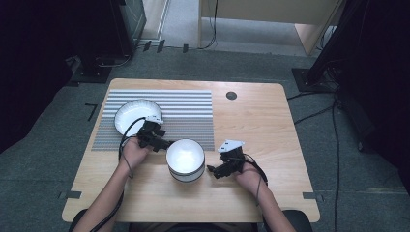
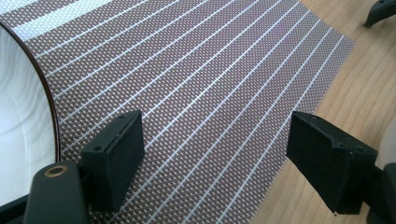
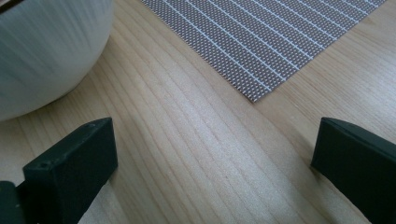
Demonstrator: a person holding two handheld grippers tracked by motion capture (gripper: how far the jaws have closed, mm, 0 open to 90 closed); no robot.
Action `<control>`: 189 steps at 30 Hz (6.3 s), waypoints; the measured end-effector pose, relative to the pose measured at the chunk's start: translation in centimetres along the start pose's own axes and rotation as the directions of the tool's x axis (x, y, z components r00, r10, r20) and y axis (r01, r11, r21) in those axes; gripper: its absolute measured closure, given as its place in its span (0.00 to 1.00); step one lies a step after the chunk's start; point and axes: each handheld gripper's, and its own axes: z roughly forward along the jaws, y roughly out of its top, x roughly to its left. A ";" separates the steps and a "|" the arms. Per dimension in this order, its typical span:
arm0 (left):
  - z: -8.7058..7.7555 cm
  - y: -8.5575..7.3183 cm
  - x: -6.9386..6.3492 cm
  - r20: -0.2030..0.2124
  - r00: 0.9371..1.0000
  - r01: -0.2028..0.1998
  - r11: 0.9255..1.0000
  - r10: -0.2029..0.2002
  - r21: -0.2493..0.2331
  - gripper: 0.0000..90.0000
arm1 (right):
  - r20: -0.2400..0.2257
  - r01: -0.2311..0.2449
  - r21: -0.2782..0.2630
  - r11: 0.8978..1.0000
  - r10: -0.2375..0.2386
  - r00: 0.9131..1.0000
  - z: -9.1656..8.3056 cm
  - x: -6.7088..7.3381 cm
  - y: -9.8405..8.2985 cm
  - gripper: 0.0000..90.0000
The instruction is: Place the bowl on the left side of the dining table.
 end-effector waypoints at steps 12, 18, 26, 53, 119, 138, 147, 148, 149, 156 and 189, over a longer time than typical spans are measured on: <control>0.0 -0.3 0.0 0.002 1.000 0.012 1.000 -0.012 -0.023 0.21 | 0.000 0.000 0.000 1.000 0.000 1.000 0.0 0.0 0.0 0.00; 0.0 -0.3 0.0 0.002 1.000 0.025 0.999 -0.025 -0.028 0.20 | 0.000 0.000 0.000 1.000 0.000 1.000 0.0 0.0 0.0 0.00; 0.2 -0.2 -0.4 0.000 0.999 0.050 0.998 -0.050 -0.031 0.13 | 0.000 0.000 0.000 1.000 0.000 1.000 0.0 0.0 0.0 0.00; 0.5 -0.8 -1.3 -0.076 0.995 -0.062 0.997 0.059 -0.039 0.17 | 0.012 -0.009 -0.001 1.000 0.009 1.000 -0.1 0.2 -0.2 0.00; -6.1 2.8 -3.7 0.011 1.000 0.008 0.997 -0.008 -0.081 0.47 | 0.012 -0.008 -0.001 1.000 0.008 1.000 -0.1 0.1 -0.1 0.00; -7.8 3.5 -5.2 0.019 1.000 -0.005 0.995 0.007 -0.104 0.46 | 0.013 -0.005 -0.004 1.000 0.005 1.000 -0.1 0.1 -0.1 0.00; -8.0 3.6 -5.7 0.042 0.999 0.004 0.995 0.000 -0.104 0.46 | 0.013 -0.005 -0.004 1.000 0.005 1.000 -0.1 0.1 -0.1 0.00; -8.0 3.6 -5.8 0.043 0.999 0.003 0.995 0.001 -0.103 0.46 | 0.013 -0.005 -0.004 1.000 0.005 1.000 -0.1 0.1 -0.1 0.00; -8.0 3.6 -5.9 0.045 0.999 0.000 0.995 0.004 -0.101 0.46 | 0.012 -0.005 -0.004 1.000 0.005 1.000 -0.1 0.1 -0.1 0.00; -8.0 3.6 -6.3 0.055 0.998 -0.012 0.995 0.018 -0.103 0.51 | 0.012 -0.004 -0.004 1.000 0.004 1.000 -0.1 0.1 -0.1 0.00; -4.9 3.0 -7.6 0.107 0.991 -0.079 0.997 0.081 -0.028 0.64 | 0.012 -0.006 -0.005 1.000 0.006 1.000 -0.1 0.1 -0.1 0.00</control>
